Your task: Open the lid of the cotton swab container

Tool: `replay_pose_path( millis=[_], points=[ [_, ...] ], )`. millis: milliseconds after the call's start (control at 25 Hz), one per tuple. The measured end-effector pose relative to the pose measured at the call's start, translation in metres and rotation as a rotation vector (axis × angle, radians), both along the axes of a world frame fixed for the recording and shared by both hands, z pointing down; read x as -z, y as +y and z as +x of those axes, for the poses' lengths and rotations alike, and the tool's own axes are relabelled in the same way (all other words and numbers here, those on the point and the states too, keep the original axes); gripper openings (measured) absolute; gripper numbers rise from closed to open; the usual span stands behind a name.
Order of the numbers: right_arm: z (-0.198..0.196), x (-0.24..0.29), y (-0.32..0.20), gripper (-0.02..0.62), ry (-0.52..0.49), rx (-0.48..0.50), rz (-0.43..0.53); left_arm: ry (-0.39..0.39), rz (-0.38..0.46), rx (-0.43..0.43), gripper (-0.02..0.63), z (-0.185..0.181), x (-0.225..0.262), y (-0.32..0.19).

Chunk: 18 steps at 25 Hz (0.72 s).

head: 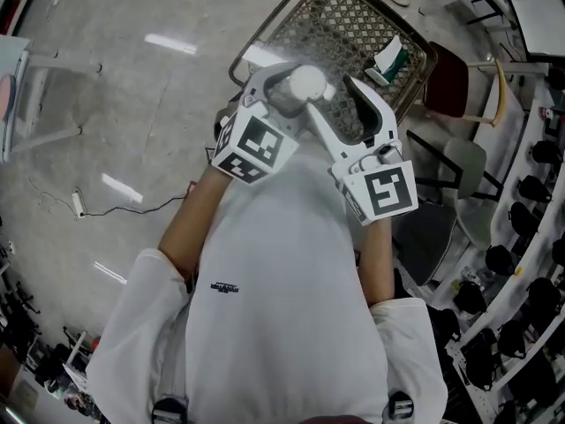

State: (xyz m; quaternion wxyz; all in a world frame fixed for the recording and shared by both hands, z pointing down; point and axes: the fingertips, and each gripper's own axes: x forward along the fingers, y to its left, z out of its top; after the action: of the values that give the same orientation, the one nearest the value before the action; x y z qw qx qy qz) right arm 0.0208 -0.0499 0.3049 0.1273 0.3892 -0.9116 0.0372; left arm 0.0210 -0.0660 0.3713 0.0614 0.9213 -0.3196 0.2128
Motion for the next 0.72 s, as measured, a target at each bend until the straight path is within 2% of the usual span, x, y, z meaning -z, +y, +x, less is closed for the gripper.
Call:
replay_pose_path(
  millis=[160,360,720],
  points=[
    [-0.014,-0.002,-0.001,0.247,0.014,0.043,-0.008,-0.018,0.007,-0.005,0.25,0.001,0.001,0.003],
    [-0.025,-0.008,-0.003,0.247,0.051,0.071,-0.04,-0.028,0.004,-0.002,0.25,0.002,0.002,0.006],
    [-0.028,-0.015,-0.002,0.247,0.09,0.066,-0.07,-0.087,0.039,0.021,0.25,0.0,0.002,0.01]
  ],
)
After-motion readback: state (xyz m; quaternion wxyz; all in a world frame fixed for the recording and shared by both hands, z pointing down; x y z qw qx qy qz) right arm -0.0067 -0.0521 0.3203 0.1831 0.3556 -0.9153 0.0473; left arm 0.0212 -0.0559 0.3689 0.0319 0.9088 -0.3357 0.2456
